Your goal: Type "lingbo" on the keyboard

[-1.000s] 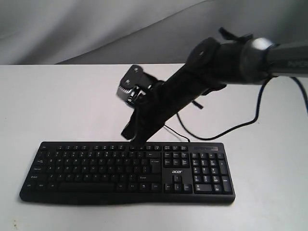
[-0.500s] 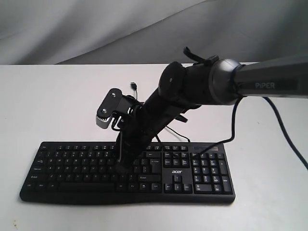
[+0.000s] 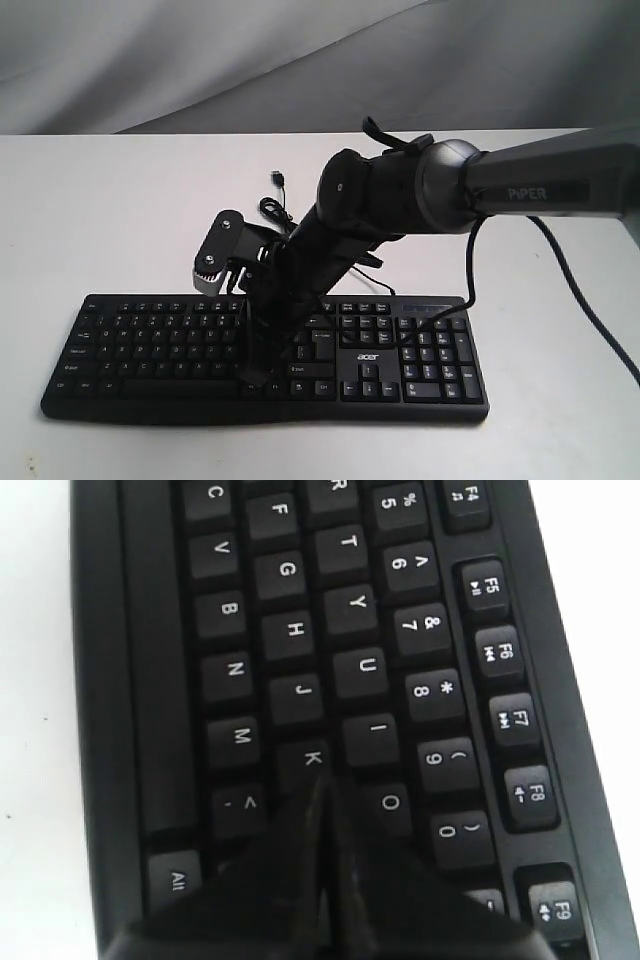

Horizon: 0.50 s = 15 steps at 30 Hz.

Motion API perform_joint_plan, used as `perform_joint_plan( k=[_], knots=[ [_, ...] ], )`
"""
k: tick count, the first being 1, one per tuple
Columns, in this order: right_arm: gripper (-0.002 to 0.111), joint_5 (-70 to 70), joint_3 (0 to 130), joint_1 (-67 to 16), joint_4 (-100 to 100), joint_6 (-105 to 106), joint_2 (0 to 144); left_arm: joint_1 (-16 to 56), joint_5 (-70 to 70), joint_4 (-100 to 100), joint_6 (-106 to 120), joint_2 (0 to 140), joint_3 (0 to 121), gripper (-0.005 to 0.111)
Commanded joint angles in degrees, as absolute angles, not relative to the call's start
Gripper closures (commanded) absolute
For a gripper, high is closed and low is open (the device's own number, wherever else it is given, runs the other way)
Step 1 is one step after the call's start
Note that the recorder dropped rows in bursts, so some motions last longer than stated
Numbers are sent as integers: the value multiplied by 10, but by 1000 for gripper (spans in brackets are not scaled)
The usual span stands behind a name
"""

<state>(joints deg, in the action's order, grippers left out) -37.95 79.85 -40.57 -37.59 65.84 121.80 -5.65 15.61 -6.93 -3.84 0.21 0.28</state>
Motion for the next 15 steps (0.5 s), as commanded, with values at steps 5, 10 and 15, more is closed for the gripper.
perform_joint_plan(
  k=[5, 10, 15],
  knots=[
    [108, -383, 798, -407, -366, 661, 1218, -57, 152, -67, -40, 0, 0, 106],
    [108, -380, 798, -417, -366, 663, 1218, -57, 152, -67, -40, 0, 0, 106],
    [108, -377, 798, -418, -366, 663, 1218, -57, 152, -67, -40, 0, 0, 106]
  ],
)
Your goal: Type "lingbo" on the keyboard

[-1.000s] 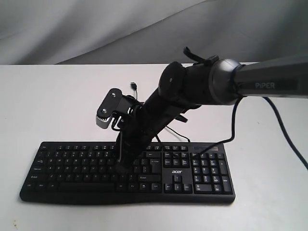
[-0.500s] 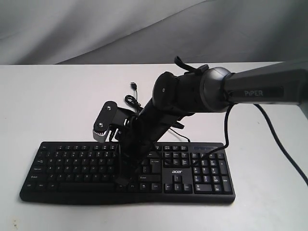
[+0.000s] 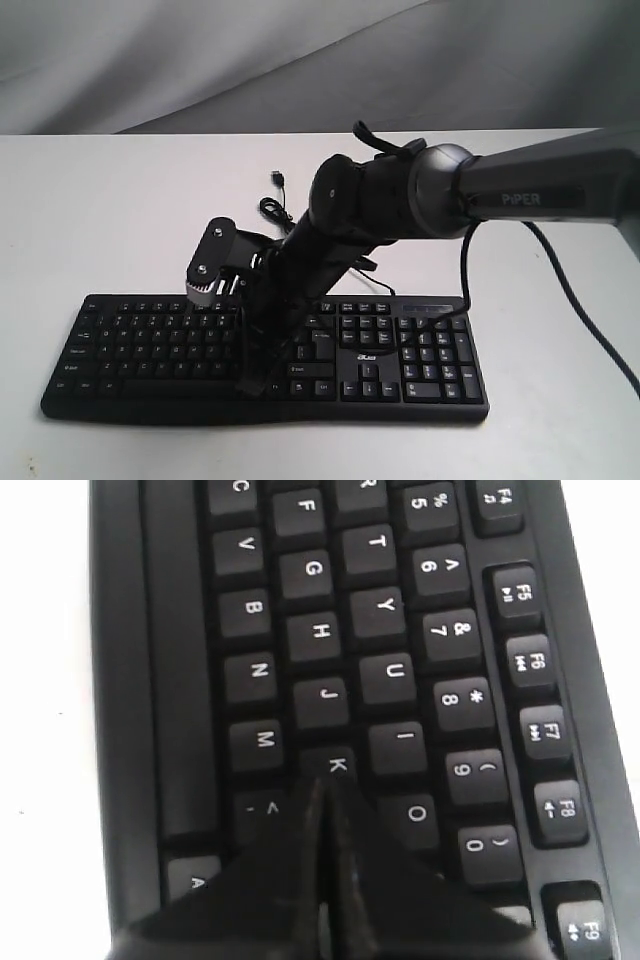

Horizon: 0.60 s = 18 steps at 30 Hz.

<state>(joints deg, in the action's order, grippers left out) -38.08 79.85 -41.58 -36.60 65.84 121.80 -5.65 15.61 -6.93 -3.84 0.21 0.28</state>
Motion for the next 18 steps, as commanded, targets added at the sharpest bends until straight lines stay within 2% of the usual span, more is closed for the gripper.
perform_joint_plan(
  k=[1, 18],
  knots=[
    [108, -377, 798, -418, -366, 663, 1218, -57, 152, -67, -40, 0, 0, 106],
    [108, -372, 798, -418, -360, 663, 1223, -57, 152, -67, -40, 0, 0, 106]
  ],
)
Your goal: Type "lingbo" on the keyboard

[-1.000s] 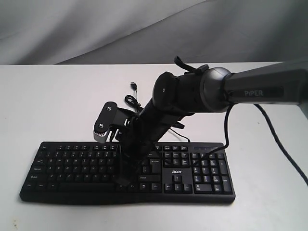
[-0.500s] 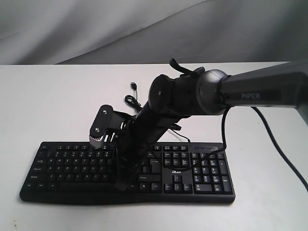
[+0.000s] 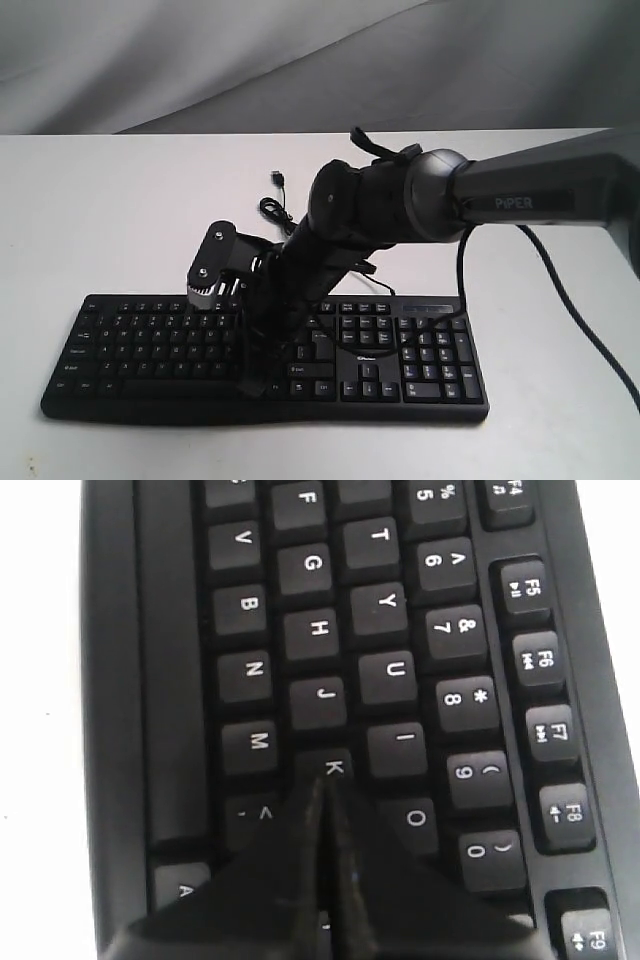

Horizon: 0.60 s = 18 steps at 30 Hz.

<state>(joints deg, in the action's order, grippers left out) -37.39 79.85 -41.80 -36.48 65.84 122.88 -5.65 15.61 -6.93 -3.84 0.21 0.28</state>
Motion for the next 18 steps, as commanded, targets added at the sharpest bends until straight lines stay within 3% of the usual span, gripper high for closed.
perform_joint_plan(
  k=[1, 18],
  knots=[
    [108, -372, 798, -418, -360, 660, 1216, -57, 152, -67, -40, 0, 0, 106],
    [108, -351, 841, -421, -389, 663, 1237, -57, 152, -67, -40, 0, 0, 106]
  ],
)
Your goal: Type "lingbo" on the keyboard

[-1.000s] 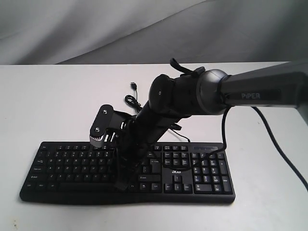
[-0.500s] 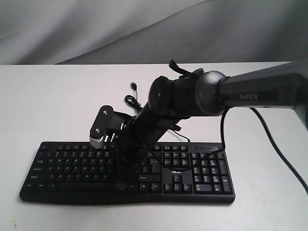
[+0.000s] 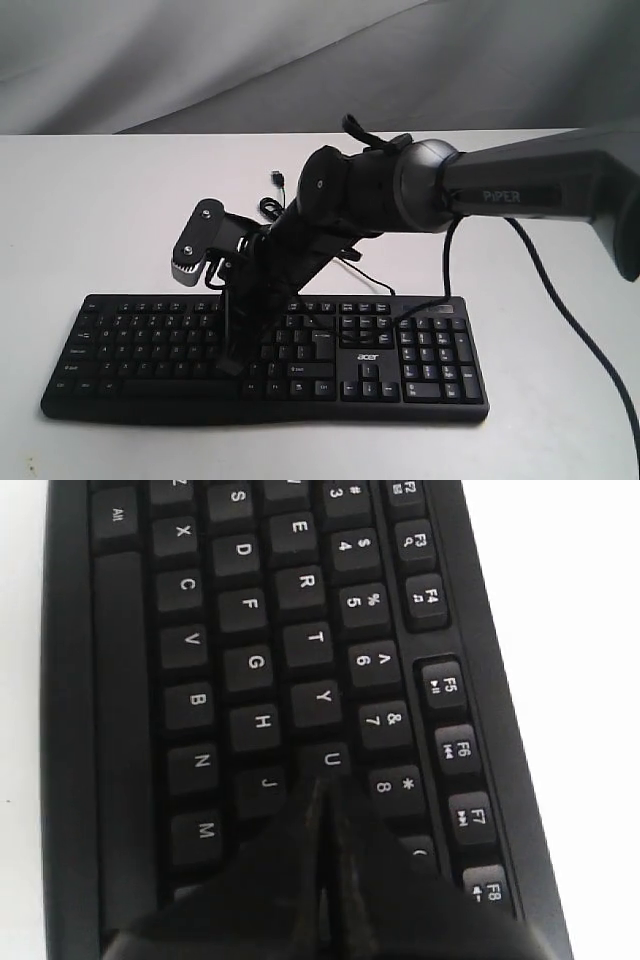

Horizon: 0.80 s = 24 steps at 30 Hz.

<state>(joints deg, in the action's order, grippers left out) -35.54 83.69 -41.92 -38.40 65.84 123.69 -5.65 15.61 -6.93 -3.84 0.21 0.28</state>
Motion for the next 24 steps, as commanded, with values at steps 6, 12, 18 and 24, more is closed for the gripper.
perform_joint_plan(
  k=[6, 12, 18, 24],
  knots=[
    [108, -340, 841, -421, -392, 663, 1249, -57, 152, -67, -40, 0, 0, 106],
    [108, -337, 841, -421, -394, 663, 1249, -57, 152, -67, -40, 0, 0, 106],
    [108, -339, 841, -421, -392, 663, 1262, -57, 152, -67, -40, 0, 0, 106],
    [108, -355, 841, -427, -395, 662, 1232, -57, 152, -67, -40, 0, 0, 106]
  ],
)
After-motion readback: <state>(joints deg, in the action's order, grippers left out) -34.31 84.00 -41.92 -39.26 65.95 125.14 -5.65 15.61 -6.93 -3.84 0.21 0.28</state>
